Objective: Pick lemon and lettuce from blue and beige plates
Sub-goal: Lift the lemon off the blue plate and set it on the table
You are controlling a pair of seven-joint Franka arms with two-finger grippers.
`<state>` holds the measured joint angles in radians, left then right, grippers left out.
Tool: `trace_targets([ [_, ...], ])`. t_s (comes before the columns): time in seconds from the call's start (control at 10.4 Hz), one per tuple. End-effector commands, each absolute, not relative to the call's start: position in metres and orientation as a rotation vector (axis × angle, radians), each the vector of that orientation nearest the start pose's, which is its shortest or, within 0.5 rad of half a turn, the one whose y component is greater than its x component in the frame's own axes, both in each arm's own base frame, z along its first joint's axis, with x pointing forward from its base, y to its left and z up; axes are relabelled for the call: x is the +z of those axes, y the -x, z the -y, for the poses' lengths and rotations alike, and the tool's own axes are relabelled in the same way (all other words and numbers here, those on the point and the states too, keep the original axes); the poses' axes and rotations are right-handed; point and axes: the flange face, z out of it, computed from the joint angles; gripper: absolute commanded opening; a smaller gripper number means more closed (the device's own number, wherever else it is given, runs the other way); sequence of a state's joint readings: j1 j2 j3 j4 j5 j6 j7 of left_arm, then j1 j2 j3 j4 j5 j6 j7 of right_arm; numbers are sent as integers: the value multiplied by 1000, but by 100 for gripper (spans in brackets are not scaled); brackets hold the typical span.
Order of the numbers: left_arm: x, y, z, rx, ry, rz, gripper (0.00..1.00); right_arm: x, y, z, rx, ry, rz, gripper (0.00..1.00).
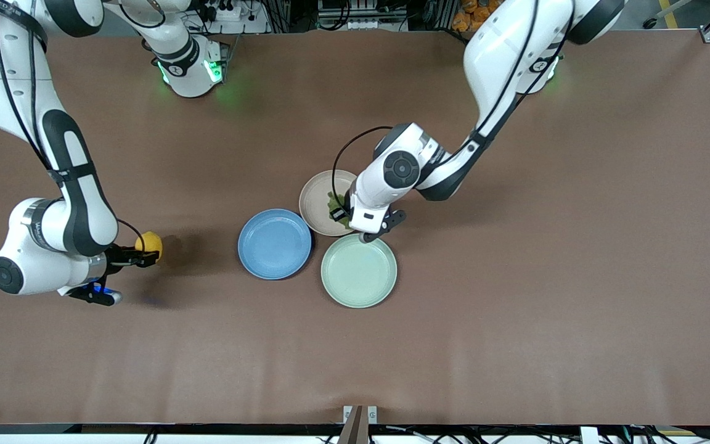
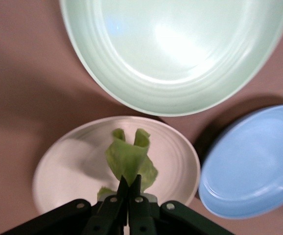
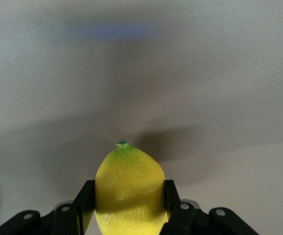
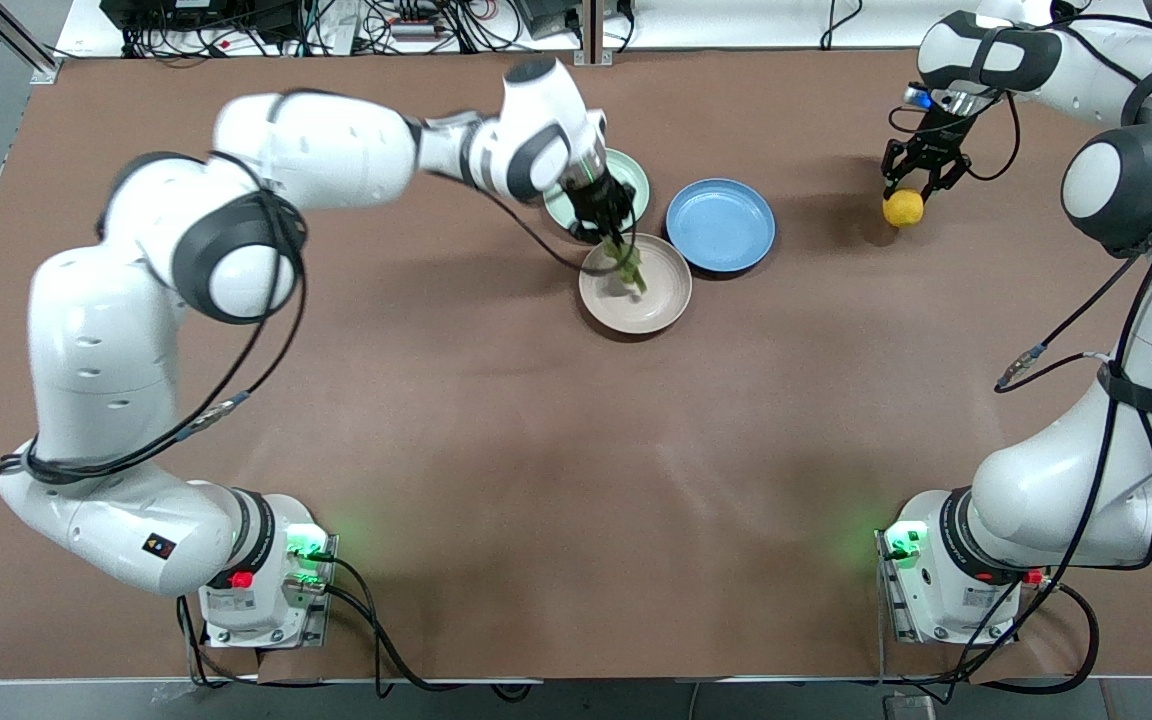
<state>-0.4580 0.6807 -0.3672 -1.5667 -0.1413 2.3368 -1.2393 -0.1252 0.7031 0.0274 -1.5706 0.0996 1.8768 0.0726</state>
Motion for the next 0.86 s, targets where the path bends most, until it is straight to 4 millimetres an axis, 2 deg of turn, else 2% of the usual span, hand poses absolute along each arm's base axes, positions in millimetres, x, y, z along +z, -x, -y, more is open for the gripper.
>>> trace_targets([
  [0.0,379,-528,435,271,3220,883,0,202,-650,64,591,2930,-333,87],
  [0.1,408,-532,413,253,3227,780,0,204,-650,63,591,2930,-330,98],
  [0.29,441,-557,337,235,3202,601,0,221,-659,59,548,2943,-317,100],
  [0.38,447,-571,294,218,3155,537,0,228,-662,55,549,2940,-306,100],
  [0.58,436,-585,229,324,3106,413,0,274,-679,43,532,2956,-259,100],
  [0.67,421,-592,197,351,3065,414,0,300,-685,38,511,2960,-248,100],
  [0.77,402,-593,172,375,3028,342,0,338,-689,28,461,2979,-204,100],
])
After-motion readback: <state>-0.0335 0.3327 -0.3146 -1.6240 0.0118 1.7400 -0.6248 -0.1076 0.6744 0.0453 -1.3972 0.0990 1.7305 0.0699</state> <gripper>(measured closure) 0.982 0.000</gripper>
